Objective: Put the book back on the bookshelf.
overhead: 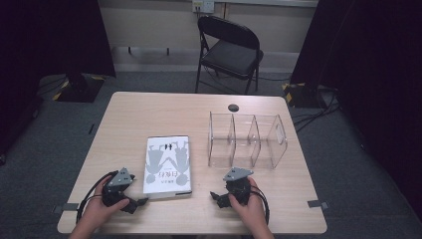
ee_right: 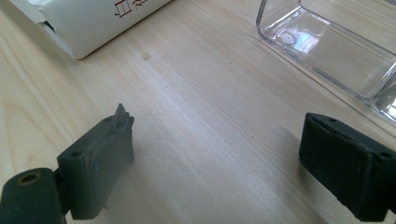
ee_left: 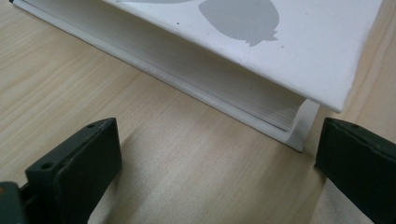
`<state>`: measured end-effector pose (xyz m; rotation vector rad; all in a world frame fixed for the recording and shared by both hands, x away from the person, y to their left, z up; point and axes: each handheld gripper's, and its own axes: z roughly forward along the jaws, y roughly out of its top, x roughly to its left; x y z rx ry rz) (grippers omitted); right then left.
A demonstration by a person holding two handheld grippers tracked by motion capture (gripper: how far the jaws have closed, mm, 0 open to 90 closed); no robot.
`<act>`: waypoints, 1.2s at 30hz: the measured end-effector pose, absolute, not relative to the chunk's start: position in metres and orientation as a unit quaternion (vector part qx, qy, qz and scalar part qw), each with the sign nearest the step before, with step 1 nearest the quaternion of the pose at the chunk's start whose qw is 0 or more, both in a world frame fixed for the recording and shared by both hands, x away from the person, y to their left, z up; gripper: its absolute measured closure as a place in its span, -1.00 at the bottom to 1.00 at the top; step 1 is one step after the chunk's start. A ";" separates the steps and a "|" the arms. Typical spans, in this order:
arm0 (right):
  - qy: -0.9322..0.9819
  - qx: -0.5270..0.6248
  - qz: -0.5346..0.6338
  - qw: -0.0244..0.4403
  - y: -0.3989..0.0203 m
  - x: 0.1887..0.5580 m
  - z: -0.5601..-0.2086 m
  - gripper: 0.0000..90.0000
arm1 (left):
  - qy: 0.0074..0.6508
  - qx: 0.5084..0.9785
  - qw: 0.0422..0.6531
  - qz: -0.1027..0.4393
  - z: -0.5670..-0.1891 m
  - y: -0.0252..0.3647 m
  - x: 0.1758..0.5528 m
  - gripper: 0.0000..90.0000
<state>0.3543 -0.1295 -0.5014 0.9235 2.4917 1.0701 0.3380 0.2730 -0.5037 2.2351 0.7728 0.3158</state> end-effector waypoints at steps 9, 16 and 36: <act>0.863 0.316 0.370 0.139 -0.128 0.355 -0.501 -0.80 | 0.309 0.868 0.369 0.125 -0.504 0.271 0.337 -1.00; 0.874 0.288 0.373 0.121 -0.107 0.351 -0.501 -0.78 | 0.286 0.876 0.369 0.122 -0.500 0.262 0.337 -0.81; 0.888 0.223 0.390 0.098 -0.045 0.349 -0.501 -0.55 | 0.301 0.872 0.365 0.126 -0.497 0.239 0.337 -0.53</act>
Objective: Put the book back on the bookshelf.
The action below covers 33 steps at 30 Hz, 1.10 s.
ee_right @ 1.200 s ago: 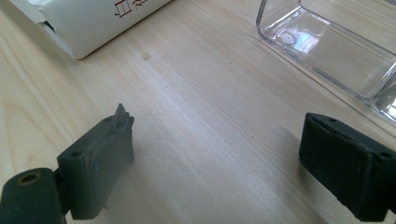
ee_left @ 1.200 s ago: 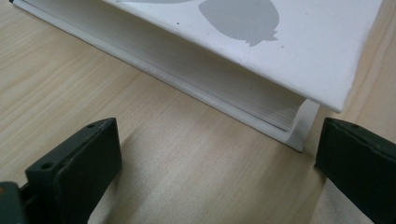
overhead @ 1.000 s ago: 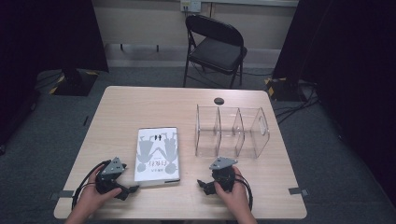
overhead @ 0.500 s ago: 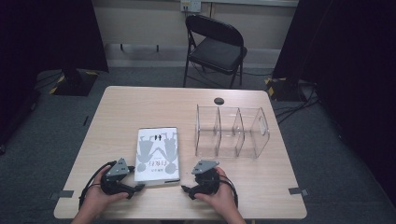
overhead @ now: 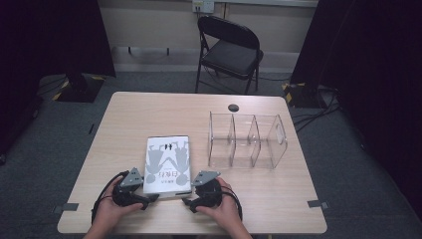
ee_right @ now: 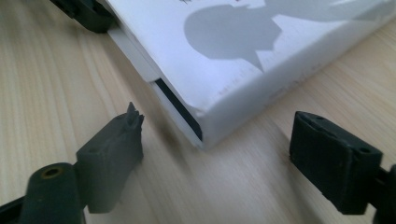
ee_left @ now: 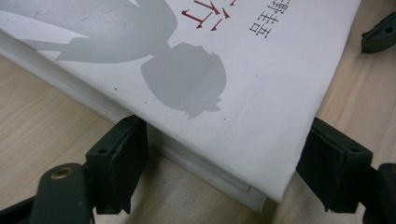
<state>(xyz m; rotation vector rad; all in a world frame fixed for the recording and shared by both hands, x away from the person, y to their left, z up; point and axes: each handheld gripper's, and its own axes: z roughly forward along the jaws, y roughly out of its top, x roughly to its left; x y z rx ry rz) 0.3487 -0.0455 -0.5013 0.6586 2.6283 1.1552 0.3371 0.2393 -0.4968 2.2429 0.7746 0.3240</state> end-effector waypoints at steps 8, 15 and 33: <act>0.885 0.225 0.394 0.102 -0.041 0.347 -0.501 -0.51 | 0.301 0.874 0.355 0.142 -0.494 0.233 0.348 -0.52; 0.883 0.234 0.392 0.106 -0.040 0.346 -0.501 -0.51 | 0.289 0.881 0.337 0.162 -0.487 0.227 0.347 -0.52; 0.878 0.264 0.381 0.119 -0.035 0.343 -0.501 -0.68 | 0.282 0.868 0.370 0.176 -0.457 0.220 0.349 -0.41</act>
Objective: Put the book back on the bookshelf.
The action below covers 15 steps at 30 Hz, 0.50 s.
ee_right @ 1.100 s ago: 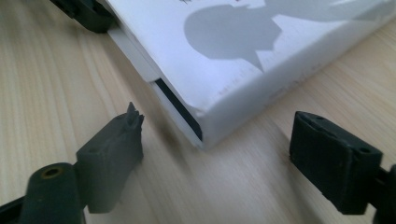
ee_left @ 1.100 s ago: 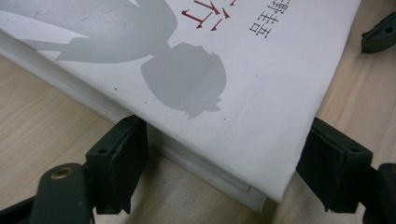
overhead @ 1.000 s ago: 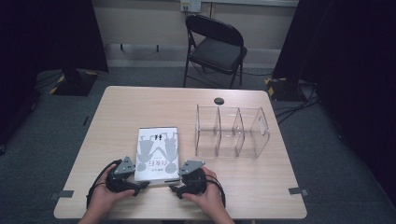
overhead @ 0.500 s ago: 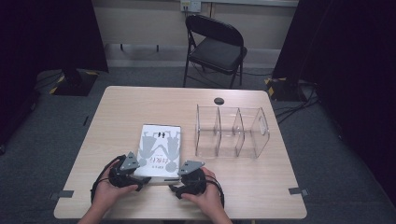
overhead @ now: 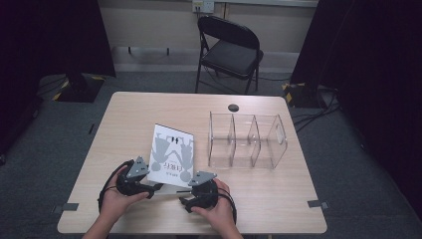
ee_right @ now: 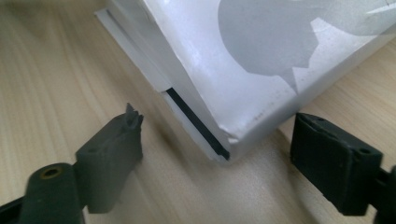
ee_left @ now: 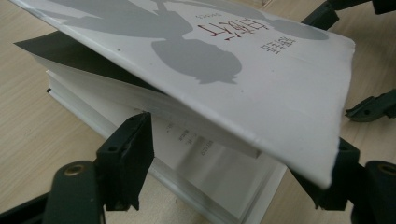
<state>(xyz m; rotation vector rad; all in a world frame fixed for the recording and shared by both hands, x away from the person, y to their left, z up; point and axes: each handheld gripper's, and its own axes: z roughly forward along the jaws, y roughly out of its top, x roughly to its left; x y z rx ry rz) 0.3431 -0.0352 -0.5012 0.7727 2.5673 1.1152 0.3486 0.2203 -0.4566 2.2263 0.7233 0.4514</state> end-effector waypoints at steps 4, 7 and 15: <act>0.879 0.272 0.373 0.122 -0.033 0.345 -0.500 -0.67 | 0.283 0.867 0.372 0.173 -0.457 0.219 0.350 -0.41; 0.881 0.277 0.357 0.143 -0.031 0.346 -0.493 -0.63 | 0.286 0.865 0.376 0.168 -0.458 0.218 0.351 -0.41; 0.873 0.276 0.347 0.201 -0.015 0.349 -0.477 -0.76 | 0.288 0.864 0.379 0.166 -0.457 0.214 0.352 -0.38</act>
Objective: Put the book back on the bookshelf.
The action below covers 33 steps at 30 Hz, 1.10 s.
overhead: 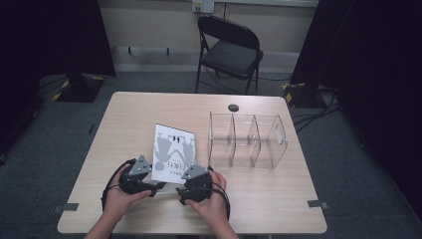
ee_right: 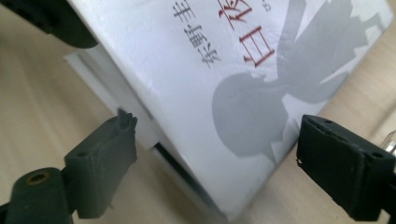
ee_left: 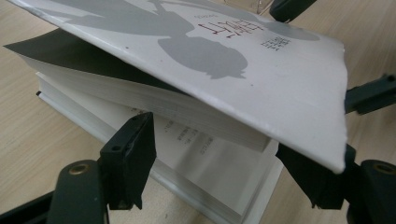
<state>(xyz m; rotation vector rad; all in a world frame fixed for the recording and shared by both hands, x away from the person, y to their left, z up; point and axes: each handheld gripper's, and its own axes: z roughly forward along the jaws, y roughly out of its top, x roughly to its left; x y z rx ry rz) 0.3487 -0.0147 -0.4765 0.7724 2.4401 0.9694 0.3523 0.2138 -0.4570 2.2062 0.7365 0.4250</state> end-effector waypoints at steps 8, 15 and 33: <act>0.852 0.296 0.346 0.258 -0.002 0.357 -0.482 -0.78 | 0.288 0.859 0.381 0.184 -0.455 0.206 0.350 -0.38; 0.851 0.253 0.351 0.296 -0.002 0.351 -0.482 -0.34 | 0.291 0.855 0.388 0.185 -0.458 0.206 0.351 -0.38; 0.880 0.197 0.286 0.323 -0.011 0.353 -0.451 0.21 | 0.253 0.880 0.367 0.162 -0.476 0.222 0.343 -0.54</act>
